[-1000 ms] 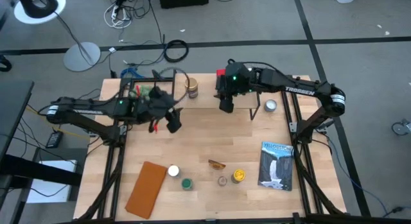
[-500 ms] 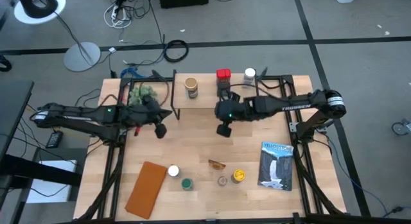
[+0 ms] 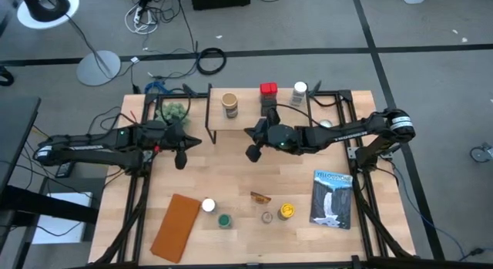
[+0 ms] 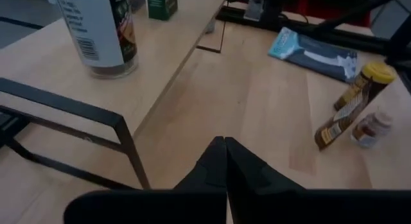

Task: Shelf spices
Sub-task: Put the golden seasoning bottle on the shelf

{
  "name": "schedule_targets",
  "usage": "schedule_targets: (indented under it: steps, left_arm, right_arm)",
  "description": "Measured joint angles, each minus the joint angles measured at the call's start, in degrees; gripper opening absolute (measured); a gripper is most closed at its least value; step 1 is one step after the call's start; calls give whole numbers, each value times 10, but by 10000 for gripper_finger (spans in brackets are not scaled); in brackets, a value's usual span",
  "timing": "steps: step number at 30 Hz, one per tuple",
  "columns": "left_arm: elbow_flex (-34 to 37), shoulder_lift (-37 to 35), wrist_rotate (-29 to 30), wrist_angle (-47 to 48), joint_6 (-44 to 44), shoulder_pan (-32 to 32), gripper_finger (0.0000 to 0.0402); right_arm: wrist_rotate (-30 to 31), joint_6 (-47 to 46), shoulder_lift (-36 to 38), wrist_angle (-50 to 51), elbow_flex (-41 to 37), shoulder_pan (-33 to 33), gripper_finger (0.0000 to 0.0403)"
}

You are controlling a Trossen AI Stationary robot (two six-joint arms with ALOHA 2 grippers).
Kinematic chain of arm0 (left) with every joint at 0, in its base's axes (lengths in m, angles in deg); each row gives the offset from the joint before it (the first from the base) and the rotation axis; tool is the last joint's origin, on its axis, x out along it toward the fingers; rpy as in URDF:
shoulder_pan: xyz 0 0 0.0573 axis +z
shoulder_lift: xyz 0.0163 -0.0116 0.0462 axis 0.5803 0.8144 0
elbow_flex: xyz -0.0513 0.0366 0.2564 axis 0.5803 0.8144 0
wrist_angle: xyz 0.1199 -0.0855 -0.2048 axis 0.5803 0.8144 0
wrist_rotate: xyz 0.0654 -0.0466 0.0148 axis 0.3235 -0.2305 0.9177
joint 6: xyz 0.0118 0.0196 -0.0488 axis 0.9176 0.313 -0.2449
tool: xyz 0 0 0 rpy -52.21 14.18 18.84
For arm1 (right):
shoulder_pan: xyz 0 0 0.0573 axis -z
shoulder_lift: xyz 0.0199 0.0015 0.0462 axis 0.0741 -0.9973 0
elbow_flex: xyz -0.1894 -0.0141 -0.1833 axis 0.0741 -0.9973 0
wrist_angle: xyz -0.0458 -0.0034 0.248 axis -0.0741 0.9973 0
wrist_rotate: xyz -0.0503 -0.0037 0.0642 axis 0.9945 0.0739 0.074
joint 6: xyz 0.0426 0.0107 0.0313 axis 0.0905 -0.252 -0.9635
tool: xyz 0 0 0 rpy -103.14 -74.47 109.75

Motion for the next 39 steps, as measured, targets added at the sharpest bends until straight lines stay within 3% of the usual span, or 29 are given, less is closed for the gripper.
schedule_targets:
  steps: [7, 15, 24, 34, 39]
  left_arm:
    - [3, 5, 9, -8, 10, 0, 1]
    - [2, 4, 13, -4, 18, 0, 1]
    - [2, 4, 13, 5, 30, 0, 1]
    - [2, 4, 13, -6, 33, 0, 1]
    - [2, 4, 13, -5, 33, 0, 1]
  right_arm:
    - [18, -9, -71, -29, 44, -7, 1]
    - [144, 5, -175, -25, 137, -5, 1]
    - [146, 4, -212, -23, 188, 37, 0]
    - [76, 20, -211, -44, 193, 82, 0]
    - [72, 35, -211, -46, 193, 98, 0]
